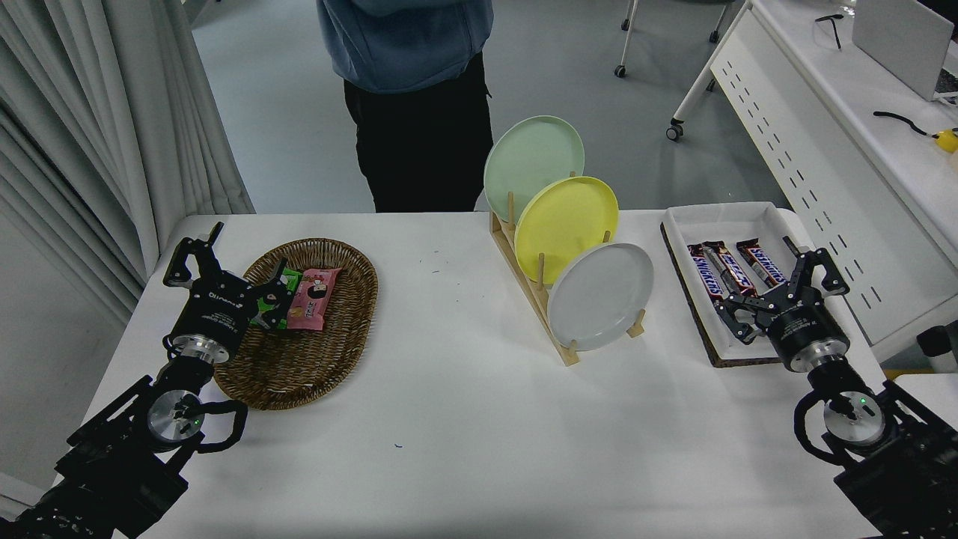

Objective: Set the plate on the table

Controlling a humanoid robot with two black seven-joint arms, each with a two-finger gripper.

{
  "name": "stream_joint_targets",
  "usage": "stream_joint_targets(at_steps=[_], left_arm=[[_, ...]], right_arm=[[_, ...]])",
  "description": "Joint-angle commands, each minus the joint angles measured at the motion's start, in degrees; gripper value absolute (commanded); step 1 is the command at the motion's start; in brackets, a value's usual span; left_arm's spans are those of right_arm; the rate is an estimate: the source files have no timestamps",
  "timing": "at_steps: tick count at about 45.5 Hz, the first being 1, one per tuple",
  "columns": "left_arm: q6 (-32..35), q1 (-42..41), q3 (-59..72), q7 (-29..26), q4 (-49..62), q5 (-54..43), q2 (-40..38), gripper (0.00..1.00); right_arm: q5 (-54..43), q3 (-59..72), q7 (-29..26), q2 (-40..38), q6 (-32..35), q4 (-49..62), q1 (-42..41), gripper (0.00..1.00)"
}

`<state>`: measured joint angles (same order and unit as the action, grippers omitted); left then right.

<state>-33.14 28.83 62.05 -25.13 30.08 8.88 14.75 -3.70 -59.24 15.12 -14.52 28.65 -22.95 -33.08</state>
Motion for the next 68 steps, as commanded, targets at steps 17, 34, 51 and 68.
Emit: stream_joint_targets(at_steps=[17, 34, 51, 68], left_arm=[[0.0, 0.0, 0.0, -0.1, 0.1, 0.0, 0.0, 1.00], [0.0, 0.0, 0.0, -0.1, 0.0, 0.0, 0.0, 1.00], [0.0, 0.0, 0.0, -0.1, 0.1, 0.0, 0.0, 1.00], [0.0, 0.0, 0.0, -0.1, 0.0, 0.0, 0.0, 1.00]], right_arm=[[0.0, 0.0, 0.0, -0.1, 0.2, 0.0, 0.0, 1.00], [-0.2, 1.1, -0.6, -0.7, -0.4, 0.2, -1.0, 1.00], [0.3, 29.6, -0.9, -8.1, -0.7, -1.7, -8.8, 1.00], [11.7, 62.6, -0.9, -23.2, -0.6, -19.1, -20.5, 1.00]])
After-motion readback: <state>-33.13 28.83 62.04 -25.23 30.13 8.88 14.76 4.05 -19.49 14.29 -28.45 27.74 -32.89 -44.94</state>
